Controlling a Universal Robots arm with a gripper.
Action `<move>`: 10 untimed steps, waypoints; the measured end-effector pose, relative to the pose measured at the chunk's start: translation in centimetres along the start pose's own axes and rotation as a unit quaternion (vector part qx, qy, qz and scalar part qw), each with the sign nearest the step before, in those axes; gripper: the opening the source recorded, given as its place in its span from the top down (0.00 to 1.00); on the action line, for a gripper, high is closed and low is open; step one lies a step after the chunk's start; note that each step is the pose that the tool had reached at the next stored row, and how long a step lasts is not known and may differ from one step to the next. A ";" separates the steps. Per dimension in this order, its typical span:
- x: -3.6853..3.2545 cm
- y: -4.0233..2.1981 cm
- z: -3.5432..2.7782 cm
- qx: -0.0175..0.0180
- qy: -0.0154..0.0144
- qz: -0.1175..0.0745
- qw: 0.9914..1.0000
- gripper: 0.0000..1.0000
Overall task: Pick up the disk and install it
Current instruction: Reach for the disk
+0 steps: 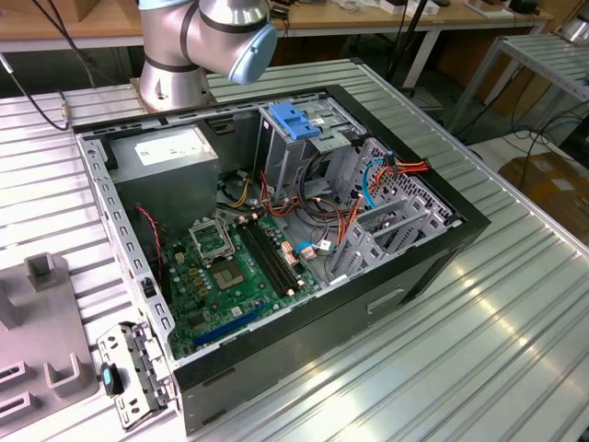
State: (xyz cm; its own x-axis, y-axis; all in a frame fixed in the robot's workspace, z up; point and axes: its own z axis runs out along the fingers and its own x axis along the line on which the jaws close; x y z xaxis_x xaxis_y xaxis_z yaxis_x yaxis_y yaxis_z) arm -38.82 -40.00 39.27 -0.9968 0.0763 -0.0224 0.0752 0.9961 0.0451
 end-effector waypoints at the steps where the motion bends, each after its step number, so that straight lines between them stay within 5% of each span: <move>1: 0.43 -0.03 -0.01 0.000 0.000 0.000 1.000 0.89; 7: 2.78 -0.19 -0.07 0.000 0.000 0.000 1.000 0.89; 10: 4.61 -0.33 -0.08 0.000 0.000 0.000 1.000 0.89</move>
State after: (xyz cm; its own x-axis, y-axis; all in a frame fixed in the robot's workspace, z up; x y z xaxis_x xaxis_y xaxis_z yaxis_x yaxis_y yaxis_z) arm -43.44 -39.97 39.23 -0.9968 0.0768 -0.0223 0.0758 0.9961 0.0451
